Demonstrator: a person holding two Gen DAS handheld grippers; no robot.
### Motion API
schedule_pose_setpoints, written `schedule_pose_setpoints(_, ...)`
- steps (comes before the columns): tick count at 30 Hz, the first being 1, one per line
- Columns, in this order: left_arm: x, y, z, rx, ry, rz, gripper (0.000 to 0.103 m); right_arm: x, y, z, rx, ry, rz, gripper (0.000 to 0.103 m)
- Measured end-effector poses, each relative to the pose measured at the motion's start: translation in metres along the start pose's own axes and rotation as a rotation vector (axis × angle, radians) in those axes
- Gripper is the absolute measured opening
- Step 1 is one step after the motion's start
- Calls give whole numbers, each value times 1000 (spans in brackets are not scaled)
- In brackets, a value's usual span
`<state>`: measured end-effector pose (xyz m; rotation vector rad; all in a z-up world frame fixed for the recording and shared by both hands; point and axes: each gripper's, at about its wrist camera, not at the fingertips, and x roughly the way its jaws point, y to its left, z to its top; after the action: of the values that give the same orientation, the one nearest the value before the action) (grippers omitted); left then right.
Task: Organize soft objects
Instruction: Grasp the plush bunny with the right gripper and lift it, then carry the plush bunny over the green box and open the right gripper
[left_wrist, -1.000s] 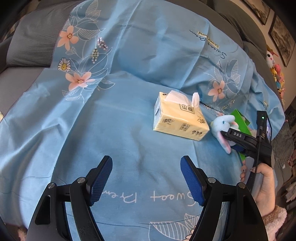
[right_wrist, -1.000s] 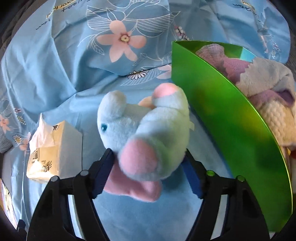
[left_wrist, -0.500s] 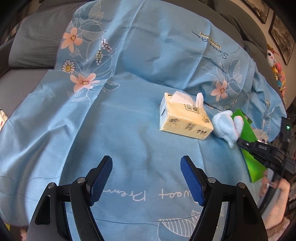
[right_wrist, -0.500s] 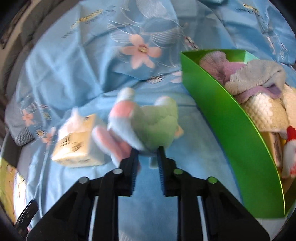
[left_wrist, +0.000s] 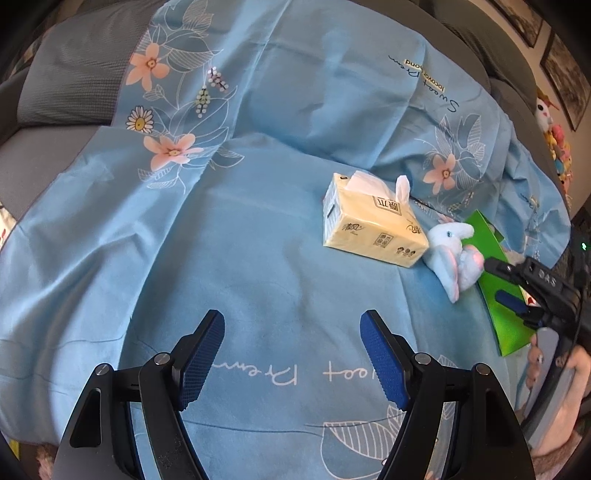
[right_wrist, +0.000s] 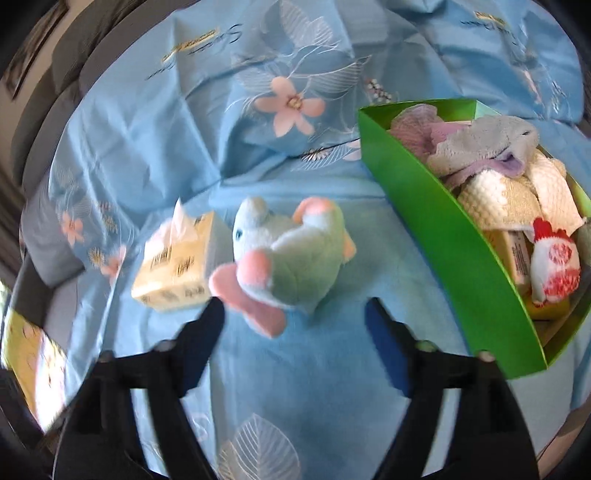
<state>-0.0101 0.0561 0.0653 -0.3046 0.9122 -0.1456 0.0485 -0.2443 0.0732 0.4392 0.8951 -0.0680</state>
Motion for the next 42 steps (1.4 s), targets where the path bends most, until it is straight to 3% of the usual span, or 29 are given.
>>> schedule_pose_setpoints(5,6,-5,1,8,16,-17,76,40,-1,21,75,77,3,92)
schedule_pose_setpoints(8,8,-8,1,30,21,-18,76,68,-3,31,98,123,-15,91)
schedule_pose_setpoints(11,10,-9,3,37,26,-10,76,85,-3,36,122,131,35,93)
schedule_pose_setpoints(13,11,-10,4,41,25,-12,76,88,0,37,104,104,48,88)
schedule_pose_setpoints(14,11,-10,4,41,27,-16,76,89,3,37,86,96,72,75)
schedule_pose_setpoints(15,12,-10,5,39,30,-23,76,90,4,37,83,96,94,73)
schedule_pose_setpoints(21,10,-10,5,24,34,-48,76,70,4,28,70,72,164,67)
schedule_pose_setpoints(26,5,-6,5,15,23,-57,76,27,8,7,2,59,293,68)
schedule_pose_setpoints(33,1,0,3,-2,28,-79,76,7,43,-42,-145,177,517,70)
schedule_pose_setpoints(38,-1,-5,-3,-1,44,-172,76,27,65,-64,-265,230,439,75)
schedule_pose_setpoints(42,1,-17,-8,31,52,-211,82,37,61,-62,-223,244,421,83)
